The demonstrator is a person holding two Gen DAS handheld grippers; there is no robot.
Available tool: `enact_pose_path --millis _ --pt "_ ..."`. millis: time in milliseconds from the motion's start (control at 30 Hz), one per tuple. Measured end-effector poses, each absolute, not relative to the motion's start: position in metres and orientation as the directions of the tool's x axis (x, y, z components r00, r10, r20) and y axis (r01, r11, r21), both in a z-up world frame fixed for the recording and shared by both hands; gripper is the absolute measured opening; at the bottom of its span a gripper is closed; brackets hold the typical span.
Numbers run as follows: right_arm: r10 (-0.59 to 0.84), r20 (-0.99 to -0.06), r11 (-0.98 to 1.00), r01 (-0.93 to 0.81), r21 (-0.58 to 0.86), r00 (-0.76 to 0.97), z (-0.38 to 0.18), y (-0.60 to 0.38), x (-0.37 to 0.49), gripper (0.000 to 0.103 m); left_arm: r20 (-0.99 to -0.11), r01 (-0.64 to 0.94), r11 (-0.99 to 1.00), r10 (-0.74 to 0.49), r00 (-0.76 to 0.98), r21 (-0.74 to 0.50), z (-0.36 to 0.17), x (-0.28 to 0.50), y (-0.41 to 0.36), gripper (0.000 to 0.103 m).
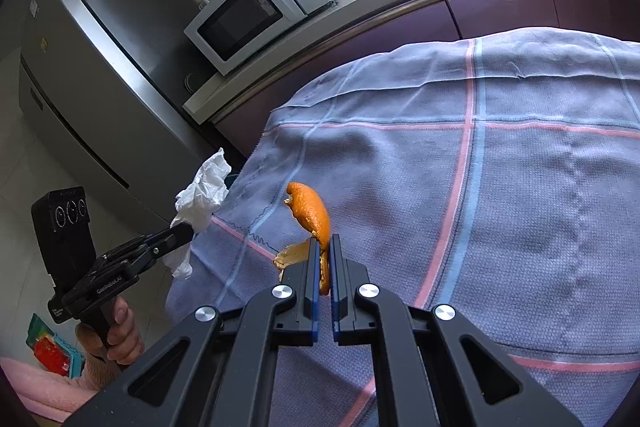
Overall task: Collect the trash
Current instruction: 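Carry tissue in left gripper and orange peel in right gripper to the teal bin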
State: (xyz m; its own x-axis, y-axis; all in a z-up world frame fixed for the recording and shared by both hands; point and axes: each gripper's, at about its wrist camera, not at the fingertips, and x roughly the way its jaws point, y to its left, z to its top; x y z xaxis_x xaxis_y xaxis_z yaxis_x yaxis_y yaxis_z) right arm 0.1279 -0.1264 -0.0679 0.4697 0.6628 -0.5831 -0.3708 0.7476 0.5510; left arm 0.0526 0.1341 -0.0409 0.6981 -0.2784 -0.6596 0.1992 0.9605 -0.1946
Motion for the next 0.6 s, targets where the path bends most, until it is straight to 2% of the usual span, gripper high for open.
enact_pose_path --millis 600 --pt "0.736 -0.538 0.676 -0.482 0.558 0.41 -0.047 -0.067 0.137 0.004 -0.632 0.112 0.979 -0.194 0.751 -0.168 -0.026 0.035 0.178 0.011"
